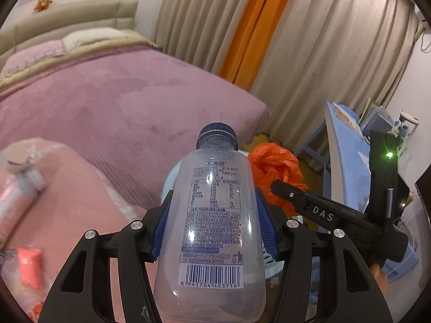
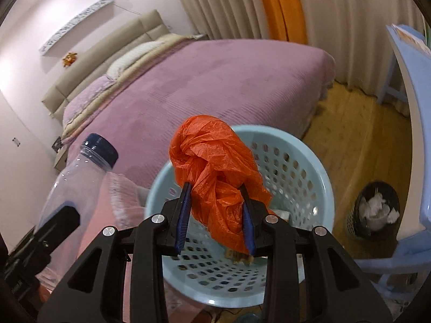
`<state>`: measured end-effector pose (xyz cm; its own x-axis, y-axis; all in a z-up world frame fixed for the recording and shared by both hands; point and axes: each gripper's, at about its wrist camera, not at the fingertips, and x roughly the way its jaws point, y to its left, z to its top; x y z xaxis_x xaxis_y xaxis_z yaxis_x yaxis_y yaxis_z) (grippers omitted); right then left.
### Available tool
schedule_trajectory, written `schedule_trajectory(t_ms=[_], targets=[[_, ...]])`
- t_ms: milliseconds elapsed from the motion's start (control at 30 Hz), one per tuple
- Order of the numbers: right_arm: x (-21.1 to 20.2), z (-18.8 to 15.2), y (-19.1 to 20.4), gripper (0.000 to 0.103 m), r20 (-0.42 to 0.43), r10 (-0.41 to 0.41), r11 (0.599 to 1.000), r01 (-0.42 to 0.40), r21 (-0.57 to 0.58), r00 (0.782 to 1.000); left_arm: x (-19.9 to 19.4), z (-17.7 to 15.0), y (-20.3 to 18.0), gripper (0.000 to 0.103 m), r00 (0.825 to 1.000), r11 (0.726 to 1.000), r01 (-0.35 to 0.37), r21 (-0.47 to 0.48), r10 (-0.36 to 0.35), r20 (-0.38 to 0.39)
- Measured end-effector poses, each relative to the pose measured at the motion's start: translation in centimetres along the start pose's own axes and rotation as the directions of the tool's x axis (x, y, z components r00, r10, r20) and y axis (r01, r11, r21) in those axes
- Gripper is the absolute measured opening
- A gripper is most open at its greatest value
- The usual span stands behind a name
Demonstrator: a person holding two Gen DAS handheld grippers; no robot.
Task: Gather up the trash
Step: 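Carry the bottle and orange bag over the basket and release them, then grasp the white milk carton with the left gripper while the right grasps the pink plastic bag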
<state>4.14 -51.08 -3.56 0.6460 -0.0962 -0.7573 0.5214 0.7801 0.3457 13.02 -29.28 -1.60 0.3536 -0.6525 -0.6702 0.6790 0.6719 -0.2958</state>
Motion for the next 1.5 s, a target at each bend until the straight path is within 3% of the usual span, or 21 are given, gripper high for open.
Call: schedule_trajectory(t_ms=[233, 333, 400, 600, 1067, 1333, 1500], targets=[[1.9, -0.9, -1.5, 0.037, -0.055, -0.028, 0.999, 0.030, 0.038, 0.998, 2.1, -0.2, -0.8, 0.055, 0.999, 1.000, -0.011, 0.024, 0.012, -0.043], [2.4, -1.1, -2.3, 0.053, -0.075, -0.017, 0.998, 0.021, 0.059, 0.997, 1.6, -0.4, -0.8, 0.070, 0.999, 1.000, -0.003, 0.013, 0.004, -0.033], [2.3, -1.3, -2.3, 0.060, -0.068, -0.006, 0.998, 0.011, 0.064, 0.998, 1.2, -0.5, -0.8, 0.072, 1.000, 1.000, -0.006, 0.008, 0.006, -0.021], [0.8, -1.7, -1.7, 0.060, -0.034, 0.022, 0.999, -0.020, 0.042, 0.999, -1.1, -1.1, -0.5, 0.072, 1.000, 1.000, 0.015, -0.008, -0.015, 0.023], [-4.9, -3.2, 5.2, 0.060, 0.067, 0.105, 0.989, -0.097, -0.116, 0.992, -10.4, -2.6, 1.1, 0.072, 0.986, 1.000, 0.015, -0.027, -0.010, 0.165], [-6.8, -4.7, 10.4, 0.060, 0.082, 0.189, 0.960, -0.167, -0.223, 0.978, -17.1, -4.1, 5.1, 0.072, 0.966, 0.996, -0.066, -0.061, 0.079, 0.248], [-6.6, -6.3, 14.1, 0.060, 0.057, 0.224, 0.935, -0.198, -0.294, 0.973, -20.7, -5.6, 9.9, 0.072, 0.942, 0.980, -0.160, -0.119, 0.187, 0.278]])
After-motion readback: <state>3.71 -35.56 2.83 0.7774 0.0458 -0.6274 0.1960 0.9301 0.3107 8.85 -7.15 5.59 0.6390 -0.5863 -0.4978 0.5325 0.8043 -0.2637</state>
